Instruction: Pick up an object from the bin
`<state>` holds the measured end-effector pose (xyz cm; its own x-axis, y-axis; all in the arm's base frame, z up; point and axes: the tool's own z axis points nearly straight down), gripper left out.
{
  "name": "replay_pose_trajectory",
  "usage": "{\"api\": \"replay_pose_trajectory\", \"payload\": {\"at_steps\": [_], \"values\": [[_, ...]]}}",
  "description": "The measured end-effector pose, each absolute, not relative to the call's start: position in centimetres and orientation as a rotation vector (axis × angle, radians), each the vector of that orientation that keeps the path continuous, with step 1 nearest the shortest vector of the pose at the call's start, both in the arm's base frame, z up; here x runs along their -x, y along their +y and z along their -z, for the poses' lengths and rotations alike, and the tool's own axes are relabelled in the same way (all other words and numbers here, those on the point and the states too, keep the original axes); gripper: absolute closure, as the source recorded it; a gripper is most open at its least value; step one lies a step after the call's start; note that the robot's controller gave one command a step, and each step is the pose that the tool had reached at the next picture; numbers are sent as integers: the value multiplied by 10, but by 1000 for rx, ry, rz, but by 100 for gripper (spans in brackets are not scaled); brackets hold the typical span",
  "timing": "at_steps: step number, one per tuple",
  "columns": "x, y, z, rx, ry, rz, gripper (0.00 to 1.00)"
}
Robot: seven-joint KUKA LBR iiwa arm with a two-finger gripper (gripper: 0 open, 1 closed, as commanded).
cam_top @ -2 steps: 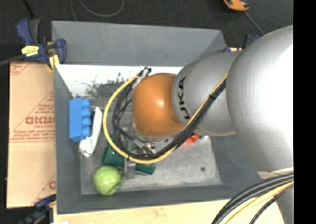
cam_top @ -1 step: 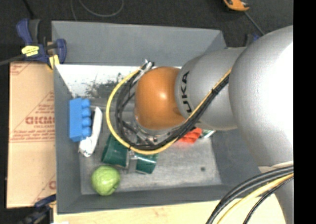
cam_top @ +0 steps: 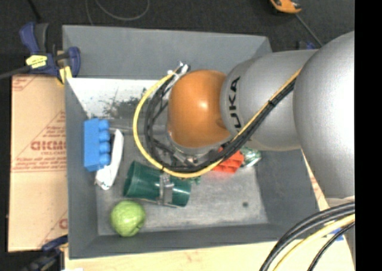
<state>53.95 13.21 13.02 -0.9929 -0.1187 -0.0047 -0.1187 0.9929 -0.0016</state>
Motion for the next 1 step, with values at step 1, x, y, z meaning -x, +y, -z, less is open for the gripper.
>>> {"api": "replay_pose_trajectory", "payload": {"at_steps": [1], "values": [[-546, 143, -114, 365, 3107, 0, 0]]}}
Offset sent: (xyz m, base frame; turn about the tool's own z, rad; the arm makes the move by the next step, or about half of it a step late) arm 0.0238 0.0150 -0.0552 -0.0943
